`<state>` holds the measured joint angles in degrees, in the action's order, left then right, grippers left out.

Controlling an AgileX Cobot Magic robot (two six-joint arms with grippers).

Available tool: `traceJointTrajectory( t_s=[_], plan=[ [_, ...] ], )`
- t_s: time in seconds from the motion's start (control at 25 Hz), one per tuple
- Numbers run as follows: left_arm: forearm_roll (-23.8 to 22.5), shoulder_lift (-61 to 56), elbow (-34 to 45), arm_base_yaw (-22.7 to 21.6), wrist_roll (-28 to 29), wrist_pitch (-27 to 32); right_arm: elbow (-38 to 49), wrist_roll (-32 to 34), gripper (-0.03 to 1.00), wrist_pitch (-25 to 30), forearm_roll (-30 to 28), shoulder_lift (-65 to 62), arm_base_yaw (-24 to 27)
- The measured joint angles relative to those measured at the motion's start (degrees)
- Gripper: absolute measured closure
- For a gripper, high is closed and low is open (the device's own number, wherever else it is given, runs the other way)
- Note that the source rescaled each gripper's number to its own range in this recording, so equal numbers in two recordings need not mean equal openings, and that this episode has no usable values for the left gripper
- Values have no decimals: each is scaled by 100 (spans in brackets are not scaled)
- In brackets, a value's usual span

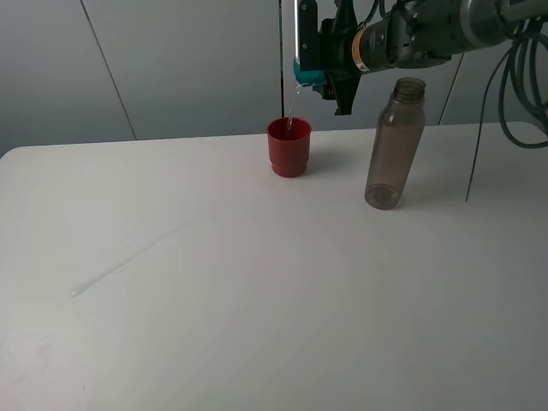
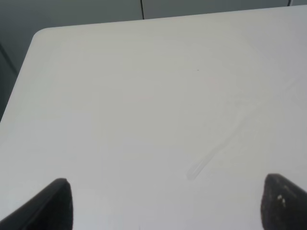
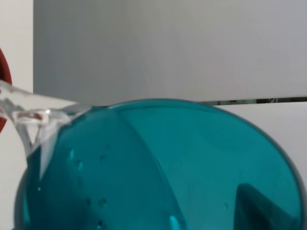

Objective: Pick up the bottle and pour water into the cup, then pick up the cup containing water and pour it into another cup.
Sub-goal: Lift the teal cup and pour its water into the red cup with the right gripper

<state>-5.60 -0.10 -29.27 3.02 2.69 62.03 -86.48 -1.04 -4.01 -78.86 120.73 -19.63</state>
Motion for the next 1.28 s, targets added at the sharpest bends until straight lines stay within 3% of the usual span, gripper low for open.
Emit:
traceJointTrajectory(
  t_s=[1.28],
  plan=[
    [0,0,0,0,0,0,-237,-30,88,293,-1070,102,-136]
  ],
)
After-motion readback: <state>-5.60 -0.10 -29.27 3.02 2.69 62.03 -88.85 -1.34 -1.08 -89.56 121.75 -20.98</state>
